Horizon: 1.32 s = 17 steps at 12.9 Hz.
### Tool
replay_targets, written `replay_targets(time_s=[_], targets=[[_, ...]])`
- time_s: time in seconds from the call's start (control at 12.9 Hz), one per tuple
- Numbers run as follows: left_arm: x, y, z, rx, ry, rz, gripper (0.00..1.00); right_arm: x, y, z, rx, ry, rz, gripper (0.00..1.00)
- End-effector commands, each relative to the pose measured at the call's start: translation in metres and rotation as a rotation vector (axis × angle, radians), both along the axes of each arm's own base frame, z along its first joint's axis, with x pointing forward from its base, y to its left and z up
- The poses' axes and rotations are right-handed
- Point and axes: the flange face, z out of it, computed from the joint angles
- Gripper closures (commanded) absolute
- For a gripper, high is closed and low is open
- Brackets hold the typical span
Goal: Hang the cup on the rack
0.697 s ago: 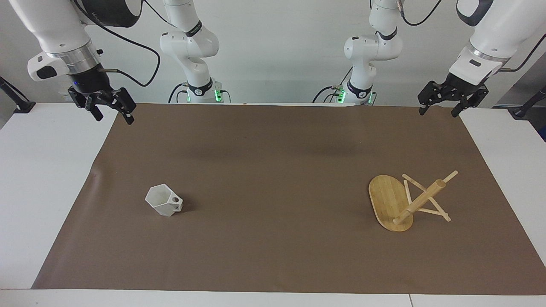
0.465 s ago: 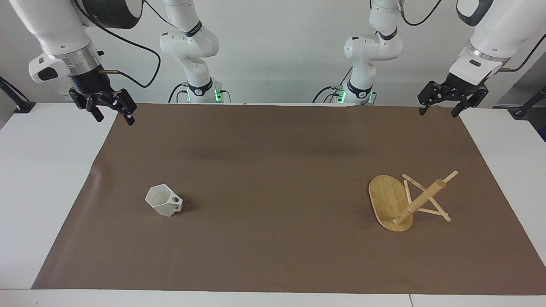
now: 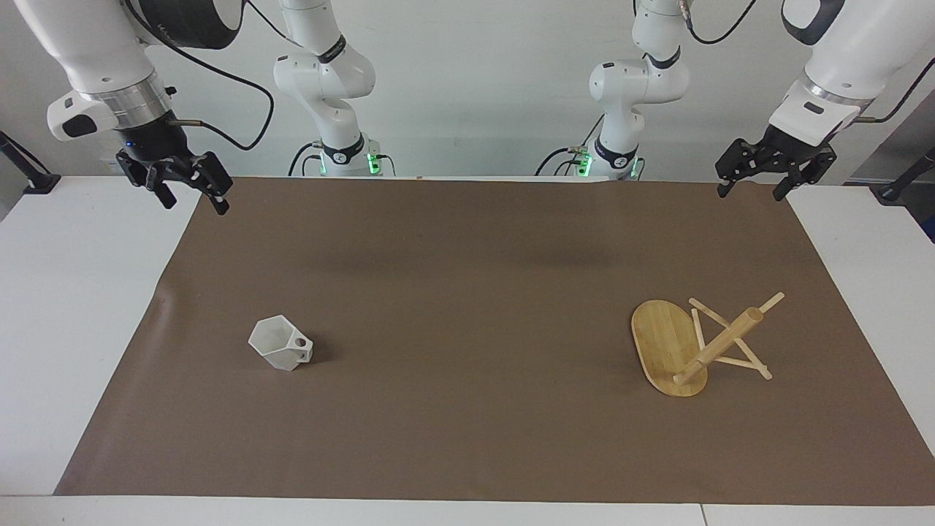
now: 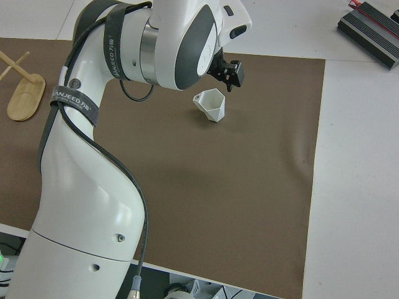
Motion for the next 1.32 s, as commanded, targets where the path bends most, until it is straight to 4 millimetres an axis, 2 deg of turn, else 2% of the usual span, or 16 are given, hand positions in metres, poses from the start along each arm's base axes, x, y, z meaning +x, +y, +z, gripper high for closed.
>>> replay_targets(time_s=[0.0, 0.46, 0.62, 0.77, 1.08, 1.24], targets=[[-0.009, 0.002, 0.001, 0.015, 0.006, 0.011, 0.00, -0.008, -0.003, 0.000, -0.006, -0.007, 0.016, 0.00], [-0.008, 0.002, 0.000, 0.015, 0.007, 0.011, 0.00, -0.009, -0.003, -0.001, -0.011, 0.000, 0.020, 0.00], [-0.009, 0.002, 0.001, 0.015, 0.006, 0.011, 0.00, -0.009, -0.010, 0.000, -0.020, -0.004, 0.059, 0.00], [-0.009, 0.002, 0.001, 0.015, 0.006, 0.011, 0.00, -0.012, -0.025, 0.000, -0.024, -0.003, 0.065, 0.00], [-0.009, 0.002, 0.001, 0.016, 0.005, 0.011, 0.00, -0.016, -0.039, -0.001, -0.026, 0.004, 0.069, 0.00], [-0.008, 0.002, 0.000, 0.016, 0.007, 0.011, 0.00, -0.019, -0.033, -0.006, -0.020, 0.020, 0.077, 0.00]])
